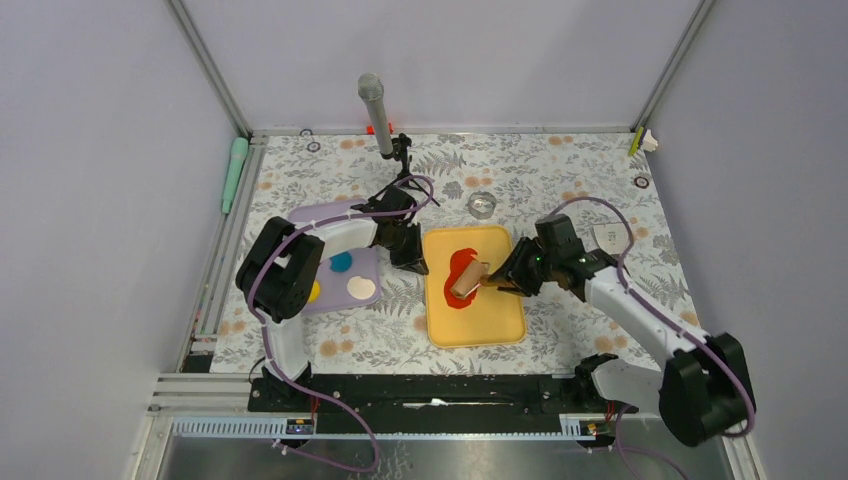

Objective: Roll out the dumpling wrappers from the dough
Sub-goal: Flatten out the dough on the work surface.

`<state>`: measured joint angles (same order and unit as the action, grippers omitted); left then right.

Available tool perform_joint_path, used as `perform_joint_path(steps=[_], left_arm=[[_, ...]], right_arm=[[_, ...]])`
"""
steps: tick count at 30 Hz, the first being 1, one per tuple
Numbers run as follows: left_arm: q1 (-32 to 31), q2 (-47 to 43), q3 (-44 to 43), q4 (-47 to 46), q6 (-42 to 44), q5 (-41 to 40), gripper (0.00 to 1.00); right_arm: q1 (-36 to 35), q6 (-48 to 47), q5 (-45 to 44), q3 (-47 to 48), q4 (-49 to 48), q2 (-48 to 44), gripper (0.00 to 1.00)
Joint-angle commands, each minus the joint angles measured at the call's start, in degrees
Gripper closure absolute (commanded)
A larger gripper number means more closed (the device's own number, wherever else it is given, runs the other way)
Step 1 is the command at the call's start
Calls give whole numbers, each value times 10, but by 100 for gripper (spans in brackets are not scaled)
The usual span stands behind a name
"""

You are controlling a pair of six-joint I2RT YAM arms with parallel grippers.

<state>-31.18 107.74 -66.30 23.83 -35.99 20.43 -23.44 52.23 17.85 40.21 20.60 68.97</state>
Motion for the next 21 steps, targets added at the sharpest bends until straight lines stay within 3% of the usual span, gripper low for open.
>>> perform_joint_path(steps=[1,11,15,21], left_arm=[[5,-10,3,23,20,14,100],[4,-6,2,26,26,6,100],[4,-5,-1,29,27,8,100],[4,-9,-2,31,28,1,100]], right_arm=[[17,-16,-109,-41,231,-44,100],[18,58,-103,-32,51,20,100],[14,42,-98,1,46,56,100],[2,29,-97,54,45,21,100]])
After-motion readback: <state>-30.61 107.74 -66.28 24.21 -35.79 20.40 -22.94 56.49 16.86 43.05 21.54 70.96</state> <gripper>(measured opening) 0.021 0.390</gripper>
